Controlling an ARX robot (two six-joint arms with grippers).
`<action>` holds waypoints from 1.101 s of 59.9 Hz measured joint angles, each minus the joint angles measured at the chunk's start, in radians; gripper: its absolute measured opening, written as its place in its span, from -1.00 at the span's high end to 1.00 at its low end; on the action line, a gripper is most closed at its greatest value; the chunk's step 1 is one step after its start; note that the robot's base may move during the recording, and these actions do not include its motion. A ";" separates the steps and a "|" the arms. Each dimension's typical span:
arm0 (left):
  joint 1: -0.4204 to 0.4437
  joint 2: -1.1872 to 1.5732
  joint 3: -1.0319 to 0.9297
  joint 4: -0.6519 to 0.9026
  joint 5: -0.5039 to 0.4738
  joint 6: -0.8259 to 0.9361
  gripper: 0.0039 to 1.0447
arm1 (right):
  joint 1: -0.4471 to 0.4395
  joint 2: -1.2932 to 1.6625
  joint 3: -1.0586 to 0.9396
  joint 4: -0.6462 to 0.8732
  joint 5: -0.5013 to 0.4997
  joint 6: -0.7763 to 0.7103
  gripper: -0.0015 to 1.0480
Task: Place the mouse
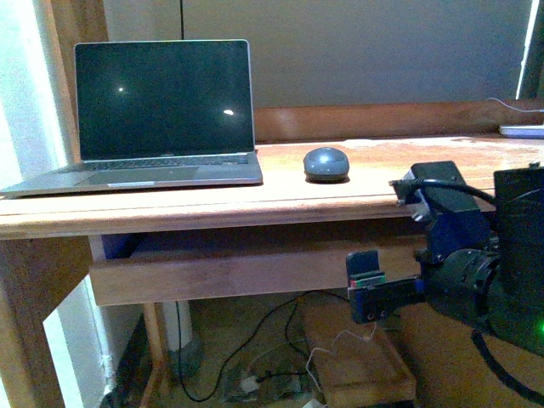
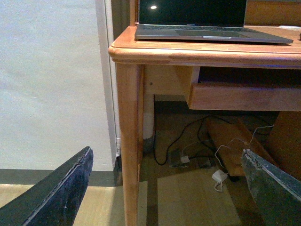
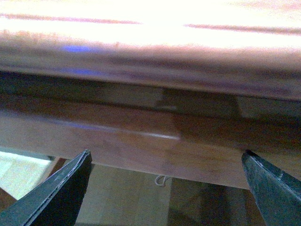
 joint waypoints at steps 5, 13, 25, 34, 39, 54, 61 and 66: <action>0.000 0.000 0.000 0.000 0.000 0.000 -0.86 | -0.045 -0.155 -0.076 -0.067 -0.002 0.061 -0.86; 0.000 0.000 0.000 0.000 0.000 0.000 -0.86 | -0.150 -0.518 -0.301 -0.215 -0.044 0.195 -0.86; 0.000 0.000 0.000 0.000 0.000 0.000 -0.86 | -0.141 -1.030 -0.557 -0.451 -0.085 0.312 -0.86; 0.000 0.000 0.000 0.000 0.000 0.000 -0.86 | -0.014 -1.418 -0.674 -0.672 0.033 0.345 -0.86; 0.000 0.000 0.000 0.000 0.000 0.000 -0.86 | 0.055 -1.646 -0.711 -0.781 0.114 0.383 -0.86; 0.000 0.000 0.000 0.000 0.000 0.000 -0.86 | 0.105 -1.750 -0.812 -0.769 0.294 0.119 -0.33; 0.000 0.000 0.000 0.000 0.000 0.000 -0.86 | 0.031 -1.778 -0.812 -0.796 0.220 0.047 0.06; 0.000 0.000 0.000 0.000 0.000 0.000 -0.86 | -0.020 -1.792 -0.812 -0.810 0.173 0.027 0.36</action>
